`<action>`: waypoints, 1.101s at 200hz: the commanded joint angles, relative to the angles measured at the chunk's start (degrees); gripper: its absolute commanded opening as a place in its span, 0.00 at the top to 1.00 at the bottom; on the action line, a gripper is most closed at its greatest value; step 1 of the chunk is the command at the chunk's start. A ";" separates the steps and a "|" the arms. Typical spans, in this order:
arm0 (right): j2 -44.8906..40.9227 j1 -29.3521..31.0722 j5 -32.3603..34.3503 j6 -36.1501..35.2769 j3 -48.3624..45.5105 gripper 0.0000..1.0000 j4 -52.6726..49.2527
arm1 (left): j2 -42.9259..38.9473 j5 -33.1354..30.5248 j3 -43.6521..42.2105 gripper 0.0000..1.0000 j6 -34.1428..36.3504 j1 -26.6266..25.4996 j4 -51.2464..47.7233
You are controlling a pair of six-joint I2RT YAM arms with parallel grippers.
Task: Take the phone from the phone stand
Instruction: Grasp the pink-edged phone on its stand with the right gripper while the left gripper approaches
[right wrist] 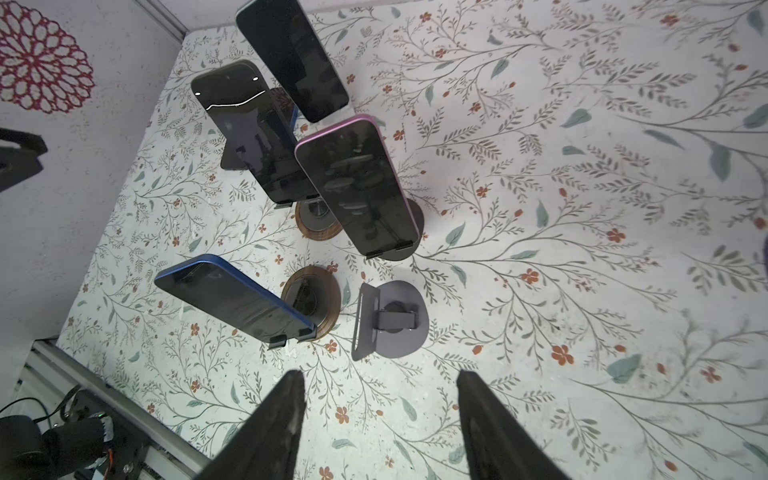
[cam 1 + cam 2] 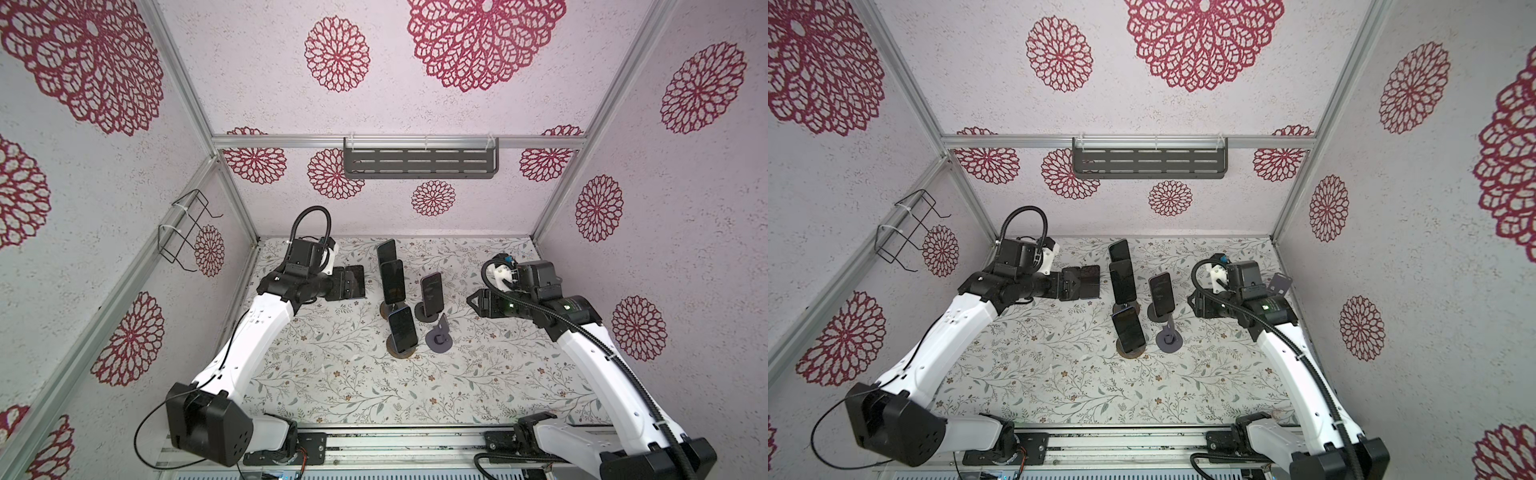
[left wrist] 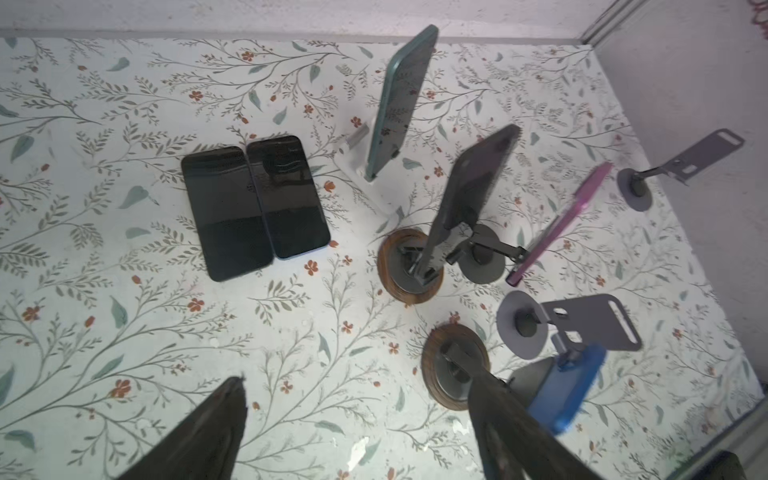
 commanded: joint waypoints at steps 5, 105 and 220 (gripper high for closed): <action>2.59 2.17 3.15 -0.11 3.55 0.38 4.26 | -3.71 2.29 -5.66 0.11 -4.64 -5.16 6.23; 18.44 12.46 12.21 -4.98 7.56 0.01 20.28 | -11.56 -0.92 -16.77 0.08 -11.94 -11.18 15.69; 27.79 14.57 16.99 -4.33 8.53 0.02 25.28 | -10.74 -1.47 -17.57 0.08 -11.58 -11.83 18.33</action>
